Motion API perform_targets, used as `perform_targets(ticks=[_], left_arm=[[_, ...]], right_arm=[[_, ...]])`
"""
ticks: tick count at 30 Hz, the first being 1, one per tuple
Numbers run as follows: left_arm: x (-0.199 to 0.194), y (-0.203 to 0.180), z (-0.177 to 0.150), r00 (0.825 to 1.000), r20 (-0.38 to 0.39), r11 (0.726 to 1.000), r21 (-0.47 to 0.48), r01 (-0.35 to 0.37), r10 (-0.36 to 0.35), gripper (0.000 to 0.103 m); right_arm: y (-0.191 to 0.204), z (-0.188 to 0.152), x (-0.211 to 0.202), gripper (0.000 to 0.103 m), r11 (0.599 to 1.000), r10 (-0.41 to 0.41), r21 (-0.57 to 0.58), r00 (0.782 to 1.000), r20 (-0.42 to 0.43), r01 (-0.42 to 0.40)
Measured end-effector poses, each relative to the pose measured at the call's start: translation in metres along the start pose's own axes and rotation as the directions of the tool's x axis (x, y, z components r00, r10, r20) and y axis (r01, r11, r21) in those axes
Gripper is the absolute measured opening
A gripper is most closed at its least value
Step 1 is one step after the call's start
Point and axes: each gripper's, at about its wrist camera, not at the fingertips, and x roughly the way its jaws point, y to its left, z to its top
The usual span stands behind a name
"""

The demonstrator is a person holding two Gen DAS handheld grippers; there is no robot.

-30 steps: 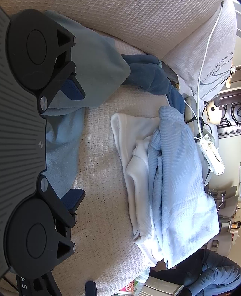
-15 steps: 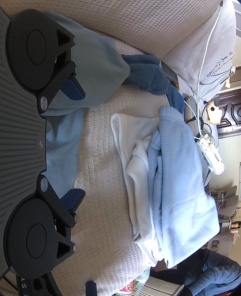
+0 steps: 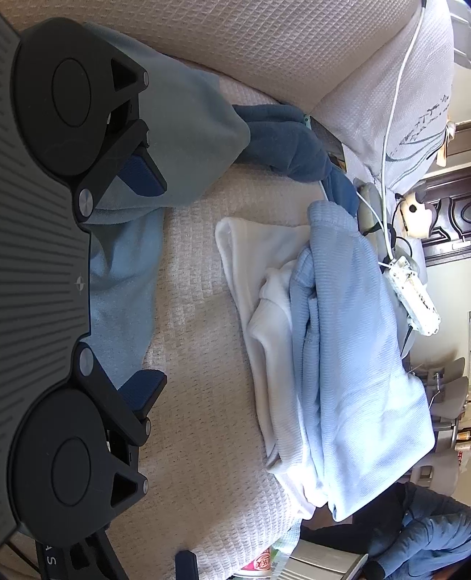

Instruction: Fold clothes

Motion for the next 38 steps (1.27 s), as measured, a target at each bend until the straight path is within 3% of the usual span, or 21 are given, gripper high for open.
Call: perform_targets(ticks=[38], left_arm=[[-0.0023,0.0009,0.0021,1.0,0.001,0.999,-0.011,0.031,-0.031,0.102]], right_arm=[[0.0019,-0.0005,0.0,0.103,1.0,-0.007,-0.009,1.0,0.006,0.008]])
